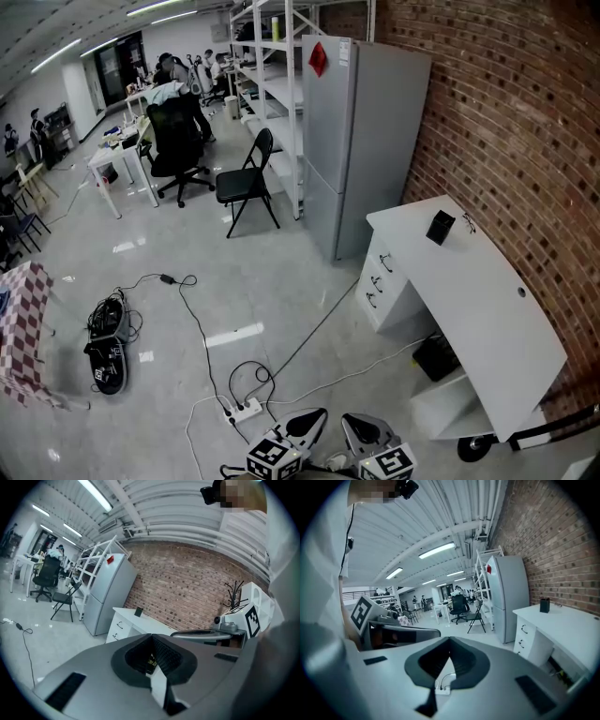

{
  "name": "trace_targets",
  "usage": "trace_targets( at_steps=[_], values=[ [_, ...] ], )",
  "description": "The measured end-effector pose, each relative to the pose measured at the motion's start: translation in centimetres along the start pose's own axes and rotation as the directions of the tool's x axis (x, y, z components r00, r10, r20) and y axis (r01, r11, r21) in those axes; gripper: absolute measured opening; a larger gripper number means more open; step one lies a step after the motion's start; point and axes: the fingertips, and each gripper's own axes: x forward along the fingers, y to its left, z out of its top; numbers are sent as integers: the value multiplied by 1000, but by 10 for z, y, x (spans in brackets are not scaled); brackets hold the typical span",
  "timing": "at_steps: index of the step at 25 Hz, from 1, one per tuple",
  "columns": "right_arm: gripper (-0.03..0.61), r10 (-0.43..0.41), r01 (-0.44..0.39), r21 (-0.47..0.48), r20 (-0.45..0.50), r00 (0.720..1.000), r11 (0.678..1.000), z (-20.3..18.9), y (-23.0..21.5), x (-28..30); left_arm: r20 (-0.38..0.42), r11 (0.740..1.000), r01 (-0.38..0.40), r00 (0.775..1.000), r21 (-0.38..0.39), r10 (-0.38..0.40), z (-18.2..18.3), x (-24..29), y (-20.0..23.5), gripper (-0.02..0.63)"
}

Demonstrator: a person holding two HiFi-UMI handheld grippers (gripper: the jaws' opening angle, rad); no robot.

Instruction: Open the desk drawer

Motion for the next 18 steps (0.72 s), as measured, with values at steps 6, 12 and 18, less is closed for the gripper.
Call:
trace_targets(
  at_steps=[6,12,18],
  values=[
    [15,-7,7,13,-14,1000,1000,-5,5,4,-2,1000,10,1000,-14,-10,-4,-4,4,8],
    [15,-18,19,20,-32,999,1000,-10,5,8,-4,998,42,999,-38,-43,-8,-1,6,8],
    [14,-43,44,26,-47,998,999,-10,8,20,-16,997,56,998,-47,-57,-8,-4,18,8]
  ],
)
